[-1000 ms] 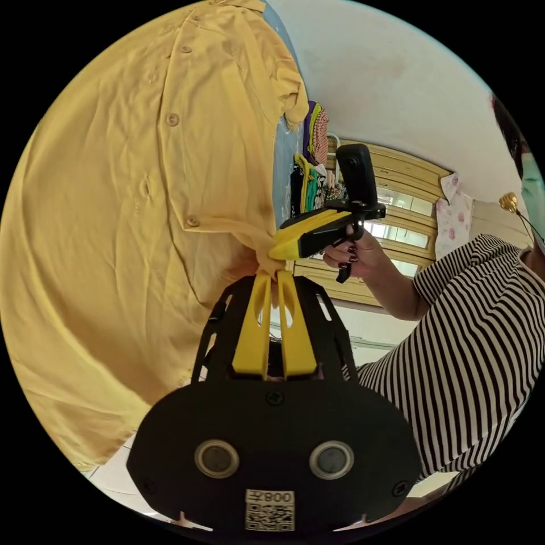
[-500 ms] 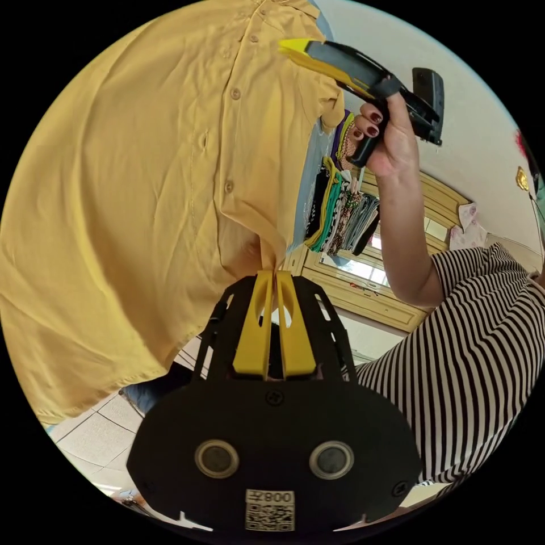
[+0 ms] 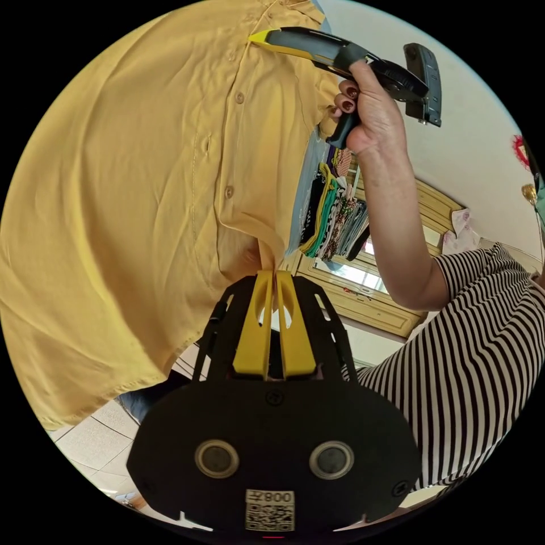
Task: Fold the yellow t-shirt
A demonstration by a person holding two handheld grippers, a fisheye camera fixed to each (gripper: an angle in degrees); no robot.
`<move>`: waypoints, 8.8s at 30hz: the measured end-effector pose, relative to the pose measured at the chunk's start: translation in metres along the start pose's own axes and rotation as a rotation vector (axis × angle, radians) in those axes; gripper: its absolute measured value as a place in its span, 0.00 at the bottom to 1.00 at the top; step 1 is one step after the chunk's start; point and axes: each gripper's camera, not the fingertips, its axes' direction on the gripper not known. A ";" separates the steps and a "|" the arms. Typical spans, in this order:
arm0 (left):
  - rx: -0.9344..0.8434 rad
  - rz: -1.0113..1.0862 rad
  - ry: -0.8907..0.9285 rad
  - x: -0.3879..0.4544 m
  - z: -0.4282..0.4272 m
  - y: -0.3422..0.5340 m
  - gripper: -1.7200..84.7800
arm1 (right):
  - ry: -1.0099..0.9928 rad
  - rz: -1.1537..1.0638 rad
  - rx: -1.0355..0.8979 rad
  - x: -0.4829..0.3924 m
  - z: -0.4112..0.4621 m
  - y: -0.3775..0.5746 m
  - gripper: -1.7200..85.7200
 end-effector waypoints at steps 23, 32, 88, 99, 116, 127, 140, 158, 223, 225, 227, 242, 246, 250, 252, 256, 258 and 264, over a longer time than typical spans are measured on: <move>0.010 0.008 -0.018 0.006 -0.019 0.031 0.03 | -0.293 0.188 0.075 0.049 -0.024 0.020 0.02; 0.040 0.034 -0.153 0.023 -0.034 0.048 0.03 | -0.416 0.168 0.199 0.046 -0.048 0.018 0.02; 0.396 -0.026 -0.640 0.056 -0.129 0.085 0.05 | -0.206 0.069 0.306 0.061 0.008 -0.038 0.02; 0.378 0.102 -0.861 0.062 -0.151 0.034 0.02 | -0.340 -0.425 -0.296 -0.108 0.132 0.097 0.02; 0.246 -0.143 -0.668 0.057 -0.105 0.115 0.02 | -0.495 -0.415 -0.243 -0.110 0.113 0.141 0.02; 0.253 -0.225 -0.732 0.055 -0.114 0.125 0.02 | -0.489 -0.507 -0.359 -0.137 0.128 0.177 0.02; 0.227 -0.029 -0.648 0.085 -0.087 0.073 0.02 | -0.533 -0.100 -0.135 -0.068 0.046 0.222 0.02; -0.113 0.026 -0.590 0.090 0.014 0.020 0.02 | -0.238 0.644 -0.106 0.065 -0.028 0.407 0.07; 0.288 0.297 -0.598 0.317 -0.036 -0.042 0.03 | -0.127 0.540 0.446 0.271 -0.461 0.335 0.03; 0.368 0.222 -0.592 0.312 -0.060 -0.025 0.03 | -0.101 0.628 0.381 0.306 -0.460 0.320 0.03; 0.434 0.179 -0.585 0.312 -0.078 -0.007 0.03 | -0.124 0.685 0.274 0.324 -0.445 0.307 0.04; 0.880 -0.414 -0.815 0.281 -0.223 0.086 0.10 | -0.046 0.648 0.256 0.238 -0.397 0.297 0.02; 0.929 -0.473 -0.513 0.249 -0.229 0.090 0.05 | -0.195 0.675 0.286 0.238 -0.381 0.298 0.02; 0.962 -0.419 -0.751 0.294 -0.214 0.107 0.03 | -0.270 0.710 0.312 0.242 -0.376 0.304 0.02; 1.020 -0.353 -0.767 0.315 -0.206 0.123 0.03 | -0.254 0.734 0.330 0.242 -0.375 0.309 0.02; 0.940 -0.446 -0.774 0.305 -0.191 0.134 0.04 | -0.241 0.757 0.336 0.241 -0.369 0.311 0.03; 0.942 -0.497 -0.750 0.298 -0.189 0.139 0.04 | -0.238 0.766 0.356 0.240 -0.367 0.313 0.04; 0.982 -0.414 -0.723 0.321 -0.169 0.141 0.05 | -0.183 0.840 0.423 0.249 -0.371 0.335 0.11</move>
